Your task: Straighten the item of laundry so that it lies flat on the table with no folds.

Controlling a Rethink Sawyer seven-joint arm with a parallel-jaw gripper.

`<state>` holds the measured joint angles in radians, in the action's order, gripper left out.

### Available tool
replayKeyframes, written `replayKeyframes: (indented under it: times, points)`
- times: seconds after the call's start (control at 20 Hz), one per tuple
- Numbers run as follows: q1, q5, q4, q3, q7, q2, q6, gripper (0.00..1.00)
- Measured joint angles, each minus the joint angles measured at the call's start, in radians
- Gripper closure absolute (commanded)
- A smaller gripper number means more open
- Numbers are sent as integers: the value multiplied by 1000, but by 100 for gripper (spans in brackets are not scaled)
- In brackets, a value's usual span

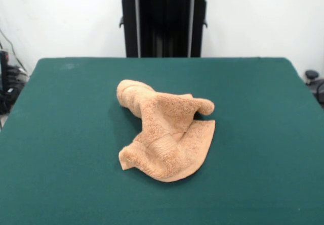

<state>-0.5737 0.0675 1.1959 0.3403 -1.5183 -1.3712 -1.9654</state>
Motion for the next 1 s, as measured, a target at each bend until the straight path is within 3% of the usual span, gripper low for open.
replayKeyframes:
  times: [1.0]
  points:
    - [19,2,0,0,0,-12,0,0]
